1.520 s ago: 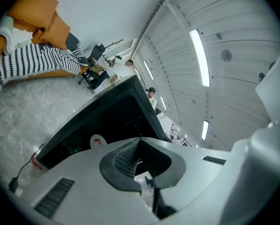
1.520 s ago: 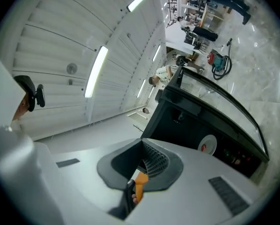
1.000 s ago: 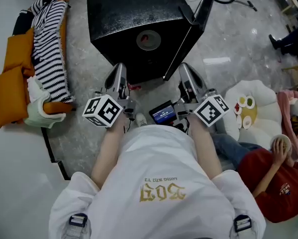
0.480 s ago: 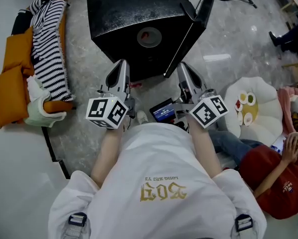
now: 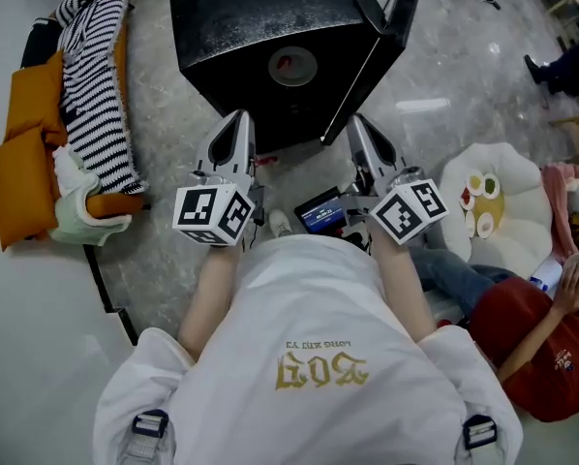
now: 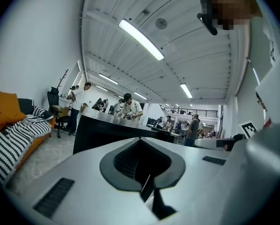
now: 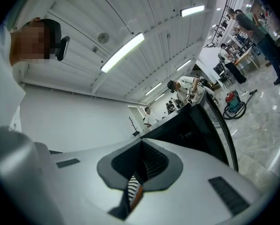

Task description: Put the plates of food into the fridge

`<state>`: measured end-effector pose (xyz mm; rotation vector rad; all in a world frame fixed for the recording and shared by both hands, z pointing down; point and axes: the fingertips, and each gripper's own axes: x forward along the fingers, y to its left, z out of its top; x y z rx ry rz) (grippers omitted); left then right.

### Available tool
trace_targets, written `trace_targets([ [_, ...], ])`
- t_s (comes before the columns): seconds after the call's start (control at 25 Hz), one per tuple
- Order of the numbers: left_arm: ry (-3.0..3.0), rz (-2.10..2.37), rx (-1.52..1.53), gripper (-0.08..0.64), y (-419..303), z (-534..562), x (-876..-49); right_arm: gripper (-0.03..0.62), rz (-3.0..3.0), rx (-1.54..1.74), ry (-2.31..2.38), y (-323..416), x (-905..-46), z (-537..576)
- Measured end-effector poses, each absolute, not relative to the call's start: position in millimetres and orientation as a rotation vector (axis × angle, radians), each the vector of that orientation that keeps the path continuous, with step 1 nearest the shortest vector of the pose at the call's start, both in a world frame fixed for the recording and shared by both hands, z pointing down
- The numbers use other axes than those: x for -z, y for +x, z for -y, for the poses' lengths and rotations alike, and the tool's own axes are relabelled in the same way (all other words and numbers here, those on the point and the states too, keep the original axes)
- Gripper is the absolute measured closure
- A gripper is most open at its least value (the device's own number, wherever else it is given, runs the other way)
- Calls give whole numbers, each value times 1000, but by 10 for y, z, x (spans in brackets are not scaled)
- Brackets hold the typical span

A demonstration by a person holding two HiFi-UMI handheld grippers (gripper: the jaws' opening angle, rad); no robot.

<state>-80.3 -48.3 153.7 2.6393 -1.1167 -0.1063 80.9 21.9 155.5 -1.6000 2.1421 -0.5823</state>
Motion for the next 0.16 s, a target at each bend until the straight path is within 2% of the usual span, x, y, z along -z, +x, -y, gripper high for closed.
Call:
trace_targets([
  [0.16, 2642, 1110, 101, 554, -766, 484, -1551, 584, -2152, 557, -1606, 825, -1532, -212],
])
